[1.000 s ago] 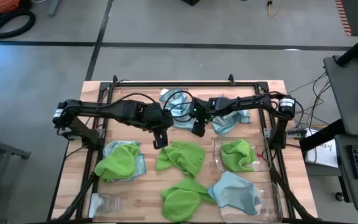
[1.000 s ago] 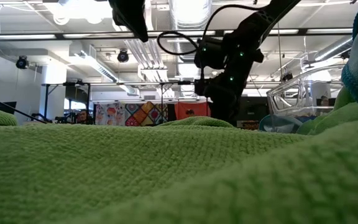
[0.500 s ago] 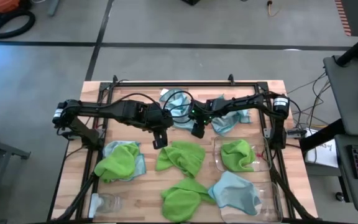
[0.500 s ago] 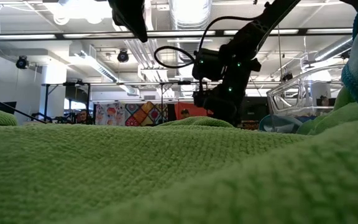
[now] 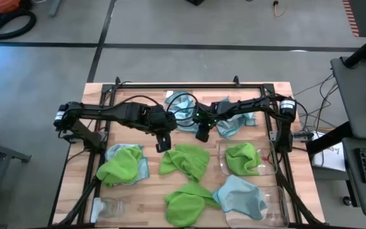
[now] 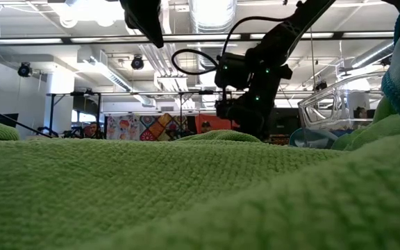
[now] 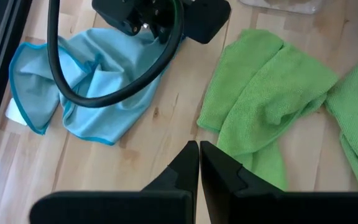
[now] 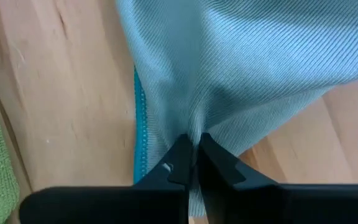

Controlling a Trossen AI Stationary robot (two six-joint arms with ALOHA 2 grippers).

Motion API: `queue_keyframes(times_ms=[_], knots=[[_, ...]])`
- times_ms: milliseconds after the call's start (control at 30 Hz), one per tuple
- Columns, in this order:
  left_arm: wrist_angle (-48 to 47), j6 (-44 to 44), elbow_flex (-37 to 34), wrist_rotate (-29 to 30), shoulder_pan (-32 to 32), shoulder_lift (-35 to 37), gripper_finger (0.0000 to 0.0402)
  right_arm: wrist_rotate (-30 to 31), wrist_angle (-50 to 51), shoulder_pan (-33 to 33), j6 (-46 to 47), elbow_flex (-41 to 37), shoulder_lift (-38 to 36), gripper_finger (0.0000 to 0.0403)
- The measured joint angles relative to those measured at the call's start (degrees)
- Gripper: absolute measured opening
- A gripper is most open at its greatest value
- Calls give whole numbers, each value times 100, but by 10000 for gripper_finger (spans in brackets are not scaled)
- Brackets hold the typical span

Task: Sort microfiber towel by color & place in baskets
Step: Put the blue microfiber cloth into the bottom transparent bin

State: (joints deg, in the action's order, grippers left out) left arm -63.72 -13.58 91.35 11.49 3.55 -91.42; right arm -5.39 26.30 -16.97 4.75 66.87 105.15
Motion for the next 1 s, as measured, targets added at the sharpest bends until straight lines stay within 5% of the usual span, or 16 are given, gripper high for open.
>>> queue_keyframes(times_ms=[433,1000], knots=[[-86,70,0,0,0,0,0,-102,72,315,378,-18,-1517,12],[-93,83,0,11,2,0,0,-65,-962,2084,734,-4,-3847,12]])
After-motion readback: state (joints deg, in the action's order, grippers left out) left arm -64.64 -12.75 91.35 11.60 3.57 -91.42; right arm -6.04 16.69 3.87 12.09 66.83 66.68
